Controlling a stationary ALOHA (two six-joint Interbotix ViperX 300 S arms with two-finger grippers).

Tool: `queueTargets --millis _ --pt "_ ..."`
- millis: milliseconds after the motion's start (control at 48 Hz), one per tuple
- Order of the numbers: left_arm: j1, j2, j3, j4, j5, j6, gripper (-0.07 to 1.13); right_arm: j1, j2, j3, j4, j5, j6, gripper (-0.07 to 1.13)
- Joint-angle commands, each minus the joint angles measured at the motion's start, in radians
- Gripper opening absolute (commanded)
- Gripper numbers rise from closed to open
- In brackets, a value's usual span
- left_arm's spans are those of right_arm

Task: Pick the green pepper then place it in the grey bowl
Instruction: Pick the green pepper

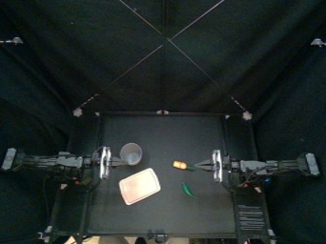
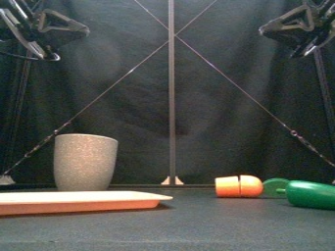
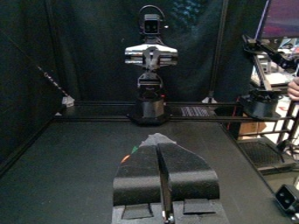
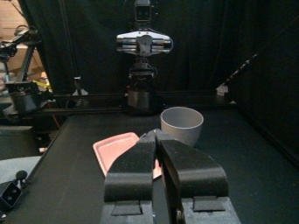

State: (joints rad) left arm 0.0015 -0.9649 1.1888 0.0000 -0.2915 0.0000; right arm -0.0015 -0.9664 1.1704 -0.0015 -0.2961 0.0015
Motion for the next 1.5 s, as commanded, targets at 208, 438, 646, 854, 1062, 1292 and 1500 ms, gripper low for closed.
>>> queueTargets --millis 208,438,646,854,1062,1292,1500 --pt "0.008 0.006 -0.04 0.002 0.153 0.003 0.05 0.048 0.098 -0.023 0.183 0.094 0.126 0.12" --pt "0.008 0.008 -0.037 0.0 0.247 0.002 0.05 0.114 0.27 -0.041 0.324 0.176 0.301 0.41" --pt "0.008 0.006 -0.031 0.0 0.245 0.002 0.05 0.172 0.463 -0.086 0.356 0.181 0.442 0.89" --pt "0.008 0.006 -0.018 0.002 0.245 0.002 0.05 0.202 0.664 -0.123 0.351 0.265 0.558 1.03" --pt "0.014 0.006 -0.014 0.002 0.245 0.002 0.05 0.207 0.785 -0.172 0.379 0.359 0.568 1.02" --pt "0.014 0.006 -0.005 0.0 0.245 -0.002 0.05 0.202 0.868 -0.225 0.35 0.365 0.568 1.02" --pt "0.014 0.005 0.005 -0.011 0.249 -0.002 0.05 0.199 0.931 -0.252 0.345 0.367 0.569 1.0"
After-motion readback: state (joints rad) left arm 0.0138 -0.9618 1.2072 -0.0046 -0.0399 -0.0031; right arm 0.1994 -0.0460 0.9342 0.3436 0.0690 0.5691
